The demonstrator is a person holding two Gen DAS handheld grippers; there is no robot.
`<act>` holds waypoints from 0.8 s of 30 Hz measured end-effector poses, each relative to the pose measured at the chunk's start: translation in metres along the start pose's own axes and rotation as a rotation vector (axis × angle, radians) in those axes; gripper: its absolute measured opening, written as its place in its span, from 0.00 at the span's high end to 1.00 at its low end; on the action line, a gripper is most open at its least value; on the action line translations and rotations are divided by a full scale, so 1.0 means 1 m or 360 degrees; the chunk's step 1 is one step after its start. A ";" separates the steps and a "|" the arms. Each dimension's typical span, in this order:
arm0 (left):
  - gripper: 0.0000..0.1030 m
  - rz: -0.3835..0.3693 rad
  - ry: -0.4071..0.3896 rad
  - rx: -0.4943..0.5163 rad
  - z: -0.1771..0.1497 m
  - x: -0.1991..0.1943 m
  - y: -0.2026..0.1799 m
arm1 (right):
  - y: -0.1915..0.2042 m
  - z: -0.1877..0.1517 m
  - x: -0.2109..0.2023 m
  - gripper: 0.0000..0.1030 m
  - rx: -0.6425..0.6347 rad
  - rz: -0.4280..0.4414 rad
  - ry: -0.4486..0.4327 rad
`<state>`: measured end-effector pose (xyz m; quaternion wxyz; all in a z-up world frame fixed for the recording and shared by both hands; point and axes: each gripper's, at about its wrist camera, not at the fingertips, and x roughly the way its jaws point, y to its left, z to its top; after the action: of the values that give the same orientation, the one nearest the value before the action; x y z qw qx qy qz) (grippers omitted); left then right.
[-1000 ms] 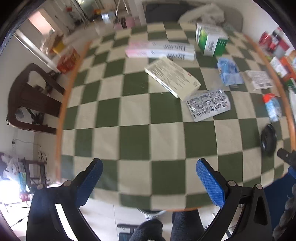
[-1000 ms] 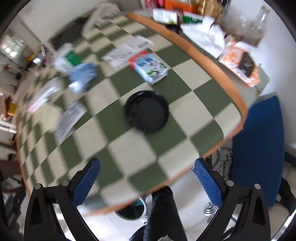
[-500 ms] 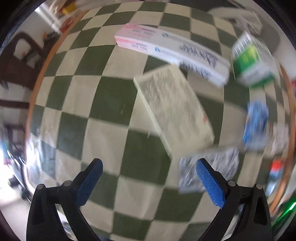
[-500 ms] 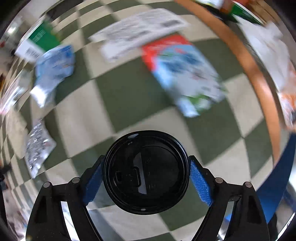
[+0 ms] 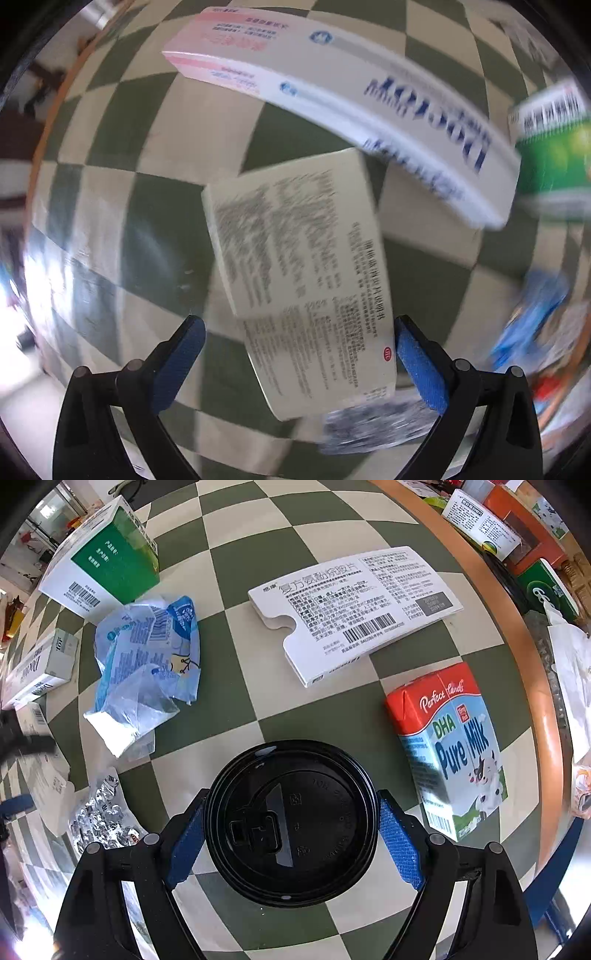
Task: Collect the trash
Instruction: 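Grasp the black cup lid with the right tool while the left tool grasps the white leaflet, then carry the lid and leaflet to the bin and open both tools over it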
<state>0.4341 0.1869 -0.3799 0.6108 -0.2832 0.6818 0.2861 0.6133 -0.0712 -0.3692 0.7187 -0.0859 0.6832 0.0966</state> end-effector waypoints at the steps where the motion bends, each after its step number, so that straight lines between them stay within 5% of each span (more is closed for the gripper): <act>1: 0.00 0.0030 0.0000 0.0024 -0.004 0.001 0.003 | -0.001 0.002 -0.001 0.15 0.0003 0.0006 0.0000; 9: 0.03 0.0026 -0.0121 0.0104 -0.017 0.001 0.015 | -0.009 -0.002 0.004 0.15 0.0019 0.0013 0.0030; 12: 0.19 0.0033 -0.0218 0.0221 -0.019 -0.006 0.001 | -0.004 0.003 0.007 0.15 -0.0008 0.0005 0.0025; 13: 0.33 0.0002 -0.0238 0.0264 -0.022 -0.010 -0.004 | 0.002 0.002 0.007 0.15 -0.0019 0.0003 0.0020; 16: 0.33 0.0087 -0.0308 0.0378 -0.017 -0.016 -0.014 | 0.023 -0.012 0.012 0.16 -0.0042 -0.0011 0.0008; 24: 0.33 0.0080 -0.0436 0.0436 -0.043 -0.045 -0.017 | 0.044 -0.036 -0.012 0.16 -0.0072 0.0020 -0.0046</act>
<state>0.4224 0.1452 -0.3316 0.7234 -0.1387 0.6318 0.2414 0.5670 -0.0384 -0.3584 0.7257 -0.0964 0.6709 0.1180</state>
